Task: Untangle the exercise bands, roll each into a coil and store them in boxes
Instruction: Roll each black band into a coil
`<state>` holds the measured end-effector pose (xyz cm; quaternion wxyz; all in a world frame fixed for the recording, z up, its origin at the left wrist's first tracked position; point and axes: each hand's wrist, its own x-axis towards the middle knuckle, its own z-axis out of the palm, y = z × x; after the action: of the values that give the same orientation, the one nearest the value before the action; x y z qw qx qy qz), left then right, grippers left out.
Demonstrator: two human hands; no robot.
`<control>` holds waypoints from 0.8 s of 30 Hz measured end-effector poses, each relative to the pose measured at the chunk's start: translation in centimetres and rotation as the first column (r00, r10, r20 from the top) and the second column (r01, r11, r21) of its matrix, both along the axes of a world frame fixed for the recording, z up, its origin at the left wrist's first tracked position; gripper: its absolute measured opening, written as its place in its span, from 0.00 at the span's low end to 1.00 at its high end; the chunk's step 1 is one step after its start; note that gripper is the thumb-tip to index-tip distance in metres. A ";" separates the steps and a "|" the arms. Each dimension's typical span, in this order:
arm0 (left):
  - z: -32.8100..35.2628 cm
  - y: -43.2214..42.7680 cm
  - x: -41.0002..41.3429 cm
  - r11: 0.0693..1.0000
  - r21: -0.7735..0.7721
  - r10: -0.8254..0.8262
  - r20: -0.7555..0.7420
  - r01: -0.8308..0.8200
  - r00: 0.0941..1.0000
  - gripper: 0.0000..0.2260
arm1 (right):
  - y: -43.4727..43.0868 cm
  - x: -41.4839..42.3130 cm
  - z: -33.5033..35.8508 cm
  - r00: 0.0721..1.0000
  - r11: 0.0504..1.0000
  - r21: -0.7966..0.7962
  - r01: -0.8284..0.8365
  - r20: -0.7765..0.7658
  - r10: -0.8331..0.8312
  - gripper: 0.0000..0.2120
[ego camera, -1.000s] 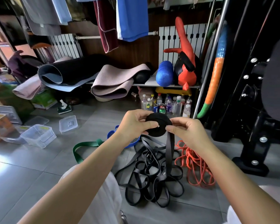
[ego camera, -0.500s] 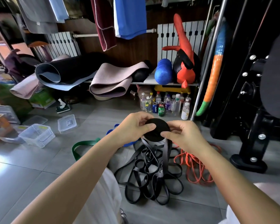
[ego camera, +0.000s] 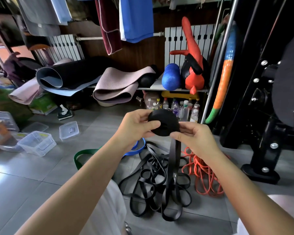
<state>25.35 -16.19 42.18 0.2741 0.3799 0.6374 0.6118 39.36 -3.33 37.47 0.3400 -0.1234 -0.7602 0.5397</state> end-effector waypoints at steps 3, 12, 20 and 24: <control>-0.3 0.1 0.2 0.995 0.096 -0.039 0.223 0.018 0.974 0.10 | -0.1 -0.6 0.4 0.998 0.995 -0.099 0.017 -0.062 -0.023 0.14; 1.3 0.3 -0.3 0.963 -0.263 -0.165 -0.736 -0.053 0.657 0.24 | 0.6 -0.8 1.9 0.964 0.963 0.268 0.029 0.247 -0.098 0.11; 2.1 0.0 -0.9 0.964 -0.261 -0.172 -0.453 0.054 0.875 0.11 | -0.2 -0.1 1.6 0.991 0.994 0.105 0.037 0.128 -0.050 0.15; 0.9 -0.5 -1.1 0.992 -0.088 -0.102 -0.135 0.090 0.986 0.14 | -0.5 0.3 0.8 0.999 0.998 -0.066 -0.014 0.030 0.016 0.16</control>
<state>24.28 -16.73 43.05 0.2735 0.4403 0.6603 0.5435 39.69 -3.84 38.24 0.3203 -0.1373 -0.7478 0.5651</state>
